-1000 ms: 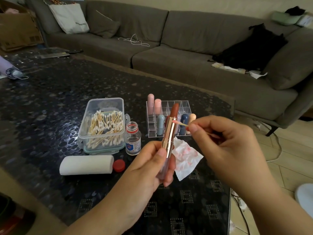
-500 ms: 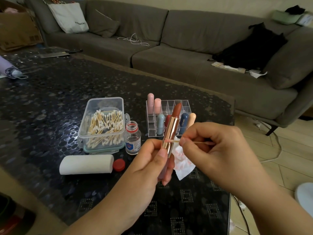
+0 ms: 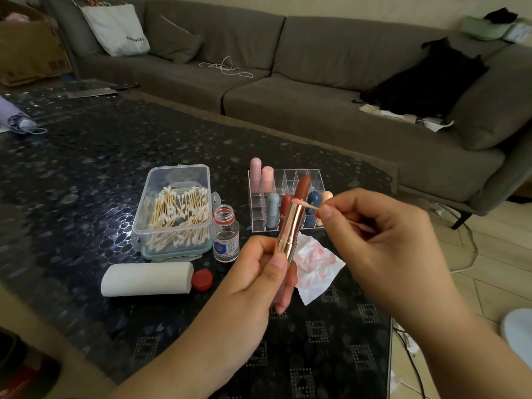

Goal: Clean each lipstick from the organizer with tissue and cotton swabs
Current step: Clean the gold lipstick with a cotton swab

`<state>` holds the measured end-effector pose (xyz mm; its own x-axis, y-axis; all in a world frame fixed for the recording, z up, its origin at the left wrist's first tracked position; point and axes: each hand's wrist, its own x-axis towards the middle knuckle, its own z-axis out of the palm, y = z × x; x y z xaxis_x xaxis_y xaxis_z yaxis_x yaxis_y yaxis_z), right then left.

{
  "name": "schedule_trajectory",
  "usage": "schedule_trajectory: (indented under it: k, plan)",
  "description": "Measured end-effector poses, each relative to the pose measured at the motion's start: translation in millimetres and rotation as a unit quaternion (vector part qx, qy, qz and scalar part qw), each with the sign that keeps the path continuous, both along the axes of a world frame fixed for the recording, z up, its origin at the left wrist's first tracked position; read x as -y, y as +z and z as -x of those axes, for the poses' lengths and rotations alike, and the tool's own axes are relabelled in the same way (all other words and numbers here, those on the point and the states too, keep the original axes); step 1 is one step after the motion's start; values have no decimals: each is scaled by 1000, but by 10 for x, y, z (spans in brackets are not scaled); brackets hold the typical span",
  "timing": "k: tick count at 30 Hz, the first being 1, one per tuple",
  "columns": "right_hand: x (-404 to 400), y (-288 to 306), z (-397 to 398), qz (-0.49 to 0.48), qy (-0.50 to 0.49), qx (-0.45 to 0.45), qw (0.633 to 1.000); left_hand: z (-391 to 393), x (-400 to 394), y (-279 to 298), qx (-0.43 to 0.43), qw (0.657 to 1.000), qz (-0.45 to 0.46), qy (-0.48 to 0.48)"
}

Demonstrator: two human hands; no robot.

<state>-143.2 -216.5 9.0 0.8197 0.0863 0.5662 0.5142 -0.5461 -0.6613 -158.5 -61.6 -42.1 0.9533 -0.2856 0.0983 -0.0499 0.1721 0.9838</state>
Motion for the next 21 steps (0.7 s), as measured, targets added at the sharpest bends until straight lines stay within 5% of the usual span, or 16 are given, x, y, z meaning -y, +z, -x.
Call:
schedule_trajectory:
  k: [11, 21]
  plan:
    - [-27, 13, 26, 31, 80, -87, 993, -23, 2, -43, 6, 1000, -3, 24]
    - [-28, 17, 10, -31, -2, -30, 999, -16, -9, -60, 19, 999, -27, 31]
